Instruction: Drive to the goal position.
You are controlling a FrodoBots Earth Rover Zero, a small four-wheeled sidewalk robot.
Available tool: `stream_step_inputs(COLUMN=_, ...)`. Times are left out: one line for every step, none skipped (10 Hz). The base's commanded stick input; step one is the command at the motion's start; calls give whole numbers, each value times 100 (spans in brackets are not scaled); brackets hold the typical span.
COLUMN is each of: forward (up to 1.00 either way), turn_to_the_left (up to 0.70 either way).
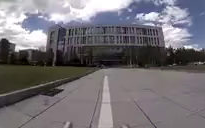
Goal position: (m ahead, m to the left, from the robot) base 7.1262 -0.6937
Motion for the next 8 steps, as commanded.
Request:
stream_step_inputs(forward=70, turn_to_the_left=0)
stream_step_inputs(forward=70, turn_to_the_left=0)
stream_step_inputs(forward=70, turn_to_the_left=0)
stream_step_inputs(forward=70, turn_to_the_left=0)
stream_step_inputs(forward=70, turn_to_the_left=0)
stream_step_inputs(forward=70, turn_to_the_left=0)
stream_step_inputs(forward=70, turn_to_the_left=0)
stream_step_inputs(forward=70, turn_to_the_left=0)
